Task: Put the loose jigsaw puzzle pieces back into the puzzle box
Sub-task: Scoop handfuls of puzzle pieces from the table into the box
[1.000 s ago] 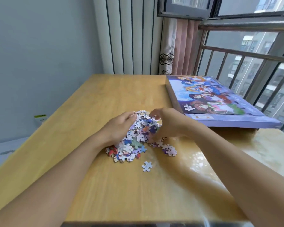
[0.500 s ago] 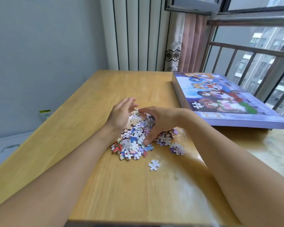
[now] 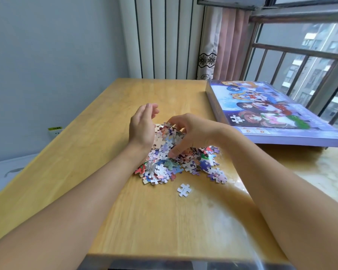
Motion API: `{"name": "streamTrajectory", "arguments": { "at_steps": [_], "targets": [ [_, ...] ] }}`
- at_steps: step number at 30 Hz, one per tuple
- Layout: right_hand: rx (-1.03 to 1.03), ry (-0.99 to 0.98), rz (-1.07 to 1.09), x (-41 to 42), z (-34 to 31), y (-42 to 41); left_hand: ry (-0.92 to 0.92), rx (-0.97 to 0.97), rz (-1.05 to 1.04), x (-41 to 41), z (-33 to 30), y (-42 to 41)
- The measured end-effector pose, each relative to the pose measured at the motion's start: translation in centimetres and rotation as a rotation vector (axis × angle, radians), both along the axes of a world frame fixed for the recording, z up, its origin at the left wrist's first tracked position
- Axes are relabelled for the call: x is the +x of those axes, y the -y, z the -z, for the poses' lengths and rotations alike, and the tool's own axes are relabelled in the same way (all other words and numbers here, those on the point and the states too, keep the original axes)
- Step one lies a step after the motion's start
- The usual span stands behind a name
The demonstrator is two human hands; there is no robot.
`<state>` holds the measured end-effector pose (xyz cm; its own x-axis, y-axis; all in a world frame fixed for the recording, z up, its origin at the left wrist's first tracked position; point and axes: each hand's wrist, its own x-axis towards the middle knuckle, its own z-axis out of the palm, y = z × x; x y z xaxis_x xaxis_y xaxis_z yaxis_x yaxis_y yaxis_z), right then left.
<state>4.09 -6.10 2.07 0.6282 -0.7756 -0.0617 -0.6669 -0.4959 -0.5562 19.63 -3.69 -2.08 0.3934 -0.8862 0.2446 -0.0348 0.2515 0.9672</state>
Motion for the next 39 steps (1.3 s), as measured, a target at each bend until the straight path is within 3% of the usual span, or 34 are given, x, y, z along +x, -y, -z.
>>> {"name": "streamTrajectory", "arguments": {
  "at_steps": [5, 13, 21, 26, 30, 34, 39],
  "targets": [
    [0.089, 0.142, 0.045, -0.1, 0.6, 0.3, 0.074, -0.019, -0.04, -0.6, 0.0, 0.0],
    [0.391, 0.225, 0.147, 0.5, 0.7, 0.6, -0.049, -0.035, -0.079, -1.2, -0.4, -0.1],
    [0.272, 0.21, 0.25, 1.8, 0.8, 0.0, -0.175, -0.057, 0.053, -1.1, -0.8, 0.0],
    [0.371, 0.298, 0.308, 1.6, 1.0, 0.3, -0.175, -0.064, 0.016, -0.7, -0.8, 0.1],
    [0.418, 0.477, 0.386, 0.9, 1.2, 0.7, -0.119, -0.006, -0.008, -0.2, -0.9, 0.1],
    [0.442, 0.748, 0.381, 0.0, 0.9, 0.6, 0.005, 0.088, 0.118, -0.2, -0.8, -0.1],
    [0.478, 0.919, 0.462, -0.7, 0.5, 0.0, 0.088, 0.042, 0.178, -0.5, -0.5, 0.0]
  ]
}}
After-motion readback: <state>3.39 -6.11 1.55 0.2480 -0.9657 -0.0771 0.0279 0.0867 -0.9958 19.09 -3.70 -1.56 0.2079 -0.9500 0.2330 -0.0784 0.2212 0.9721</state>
